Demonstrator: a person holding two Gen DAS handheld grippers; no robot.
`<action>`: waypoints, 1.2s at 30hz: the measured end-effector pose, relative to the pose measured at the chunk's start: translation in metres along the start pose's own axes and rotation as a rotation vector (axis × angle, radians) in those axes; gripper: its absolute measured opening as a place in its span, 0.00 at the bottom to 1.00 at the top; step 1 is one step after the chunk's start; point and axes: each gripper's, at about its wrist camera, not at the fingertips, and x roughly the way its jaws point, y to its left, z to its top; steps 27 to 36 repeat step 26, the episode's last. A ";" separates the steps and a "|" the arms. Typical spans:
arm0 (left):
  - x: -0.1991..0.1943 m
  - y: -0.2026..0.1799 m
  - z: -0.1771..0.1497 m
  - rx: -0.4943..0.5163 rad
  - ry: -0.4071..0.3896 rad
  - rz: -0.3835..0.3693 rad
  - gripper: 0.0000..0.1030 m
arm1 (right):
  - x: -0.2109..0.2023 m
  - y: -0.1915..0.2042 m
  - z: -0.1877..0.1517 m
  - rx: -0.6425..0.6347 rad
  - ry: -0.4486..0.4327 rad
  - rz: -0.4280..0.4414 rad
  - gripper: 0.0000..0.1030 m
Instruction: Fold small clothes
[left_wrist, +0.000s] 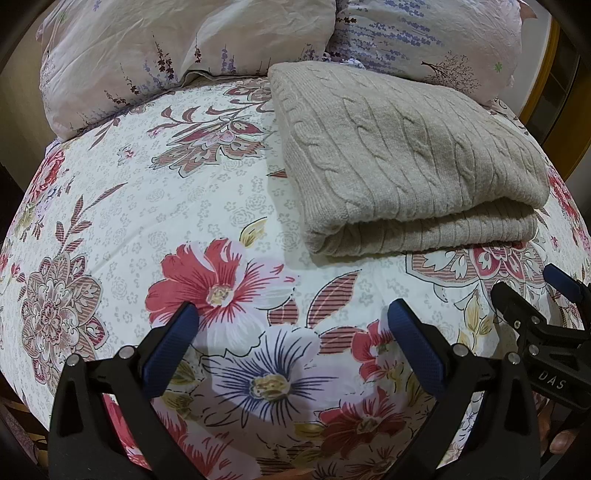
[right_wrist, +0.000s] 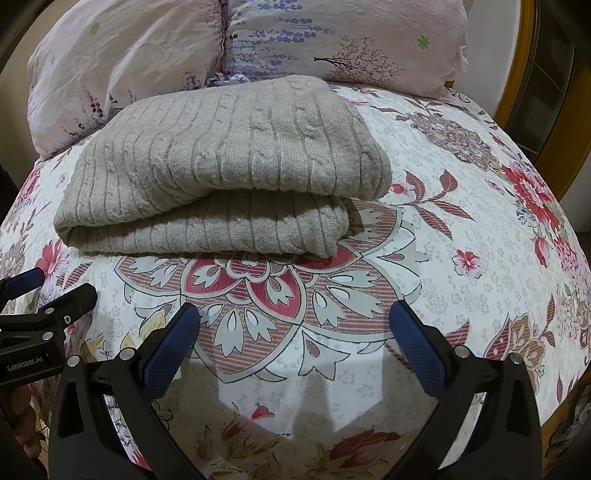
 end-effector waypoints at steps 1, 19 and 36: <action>0.000 0.000 0.000 0.000 0.000 0.000 0.98 | 0.000 0.000 0.000 0.000 0.000 0.000 0.99; 0.001 0.001 -0.001 -0.002 -0.010 0.000 0.98 | 0.000 0.000 -0.001 0.001 -0.001 -0.001 0.99; 0.000 0.001 -0.003 -0.001 -0.012 -0.001 0.98 | 0.000 0.000 0.000 0.002 -0.004 -0.002 0.99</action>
